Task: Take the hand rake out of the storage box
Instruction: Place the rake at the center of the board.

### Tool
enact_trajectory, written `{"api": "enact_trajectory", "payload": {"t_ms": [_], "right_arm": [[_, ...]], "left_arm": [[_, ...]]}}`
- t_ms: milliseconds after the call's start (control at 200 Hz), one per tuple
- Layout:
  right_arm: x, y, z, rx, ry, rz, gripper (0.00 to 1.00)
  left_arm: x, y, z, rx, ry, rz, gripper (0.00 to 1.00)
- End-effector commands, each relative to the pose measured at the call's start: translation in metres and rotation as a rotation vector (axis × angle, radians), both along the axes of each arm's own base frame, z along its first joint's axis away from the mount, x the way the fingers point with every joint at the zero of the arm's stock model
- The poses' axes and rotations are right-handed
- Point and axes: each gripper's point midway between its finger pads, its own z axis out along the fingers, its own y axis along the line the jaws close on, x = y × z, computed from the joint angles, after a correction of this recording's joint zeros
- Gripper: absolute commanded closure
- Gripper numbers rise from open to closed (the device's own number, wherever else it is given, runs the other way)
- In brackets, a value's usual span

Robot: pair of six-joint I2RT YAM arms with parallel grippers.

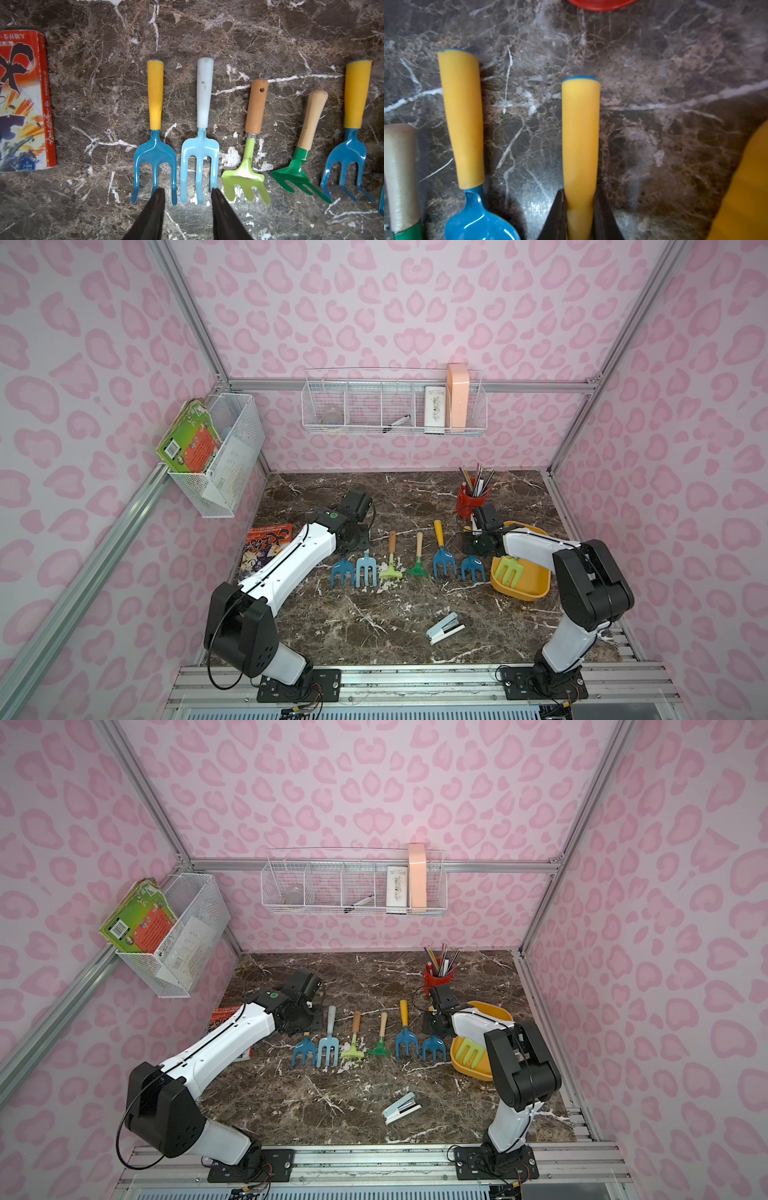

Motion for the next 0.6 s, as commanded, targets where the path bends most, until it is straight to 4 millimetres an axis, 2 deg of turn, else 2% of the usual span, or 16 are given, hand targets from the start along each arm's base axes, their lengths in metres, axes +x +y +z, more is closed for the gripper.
{"api": "enact_trajectory", "payload": {"t_ms": [0, 300, 595], "right_arm": [[0.0062, -0.0008, 0.0006, -0.017, -0.017, 0.003, 1.0], [0.0092, 0.0042, -0.0036, 0.011, -0.013, -0.001, 0.99], [0.0081, 0.0066, -0.0036, 0.024, -0.007, 0.002, 0.82]], "left_arm": [[0.0, 0.0022, 0.0014, 0.016, 0.002, -0.003, 0.58], [0.0004, 0.0027, 0.0061, 0.015, -0.008, -0.001, 0.58], [-0.0006, 0.0035, 0.006, 0.017, -0.007, -0.001, 0.58]]}}
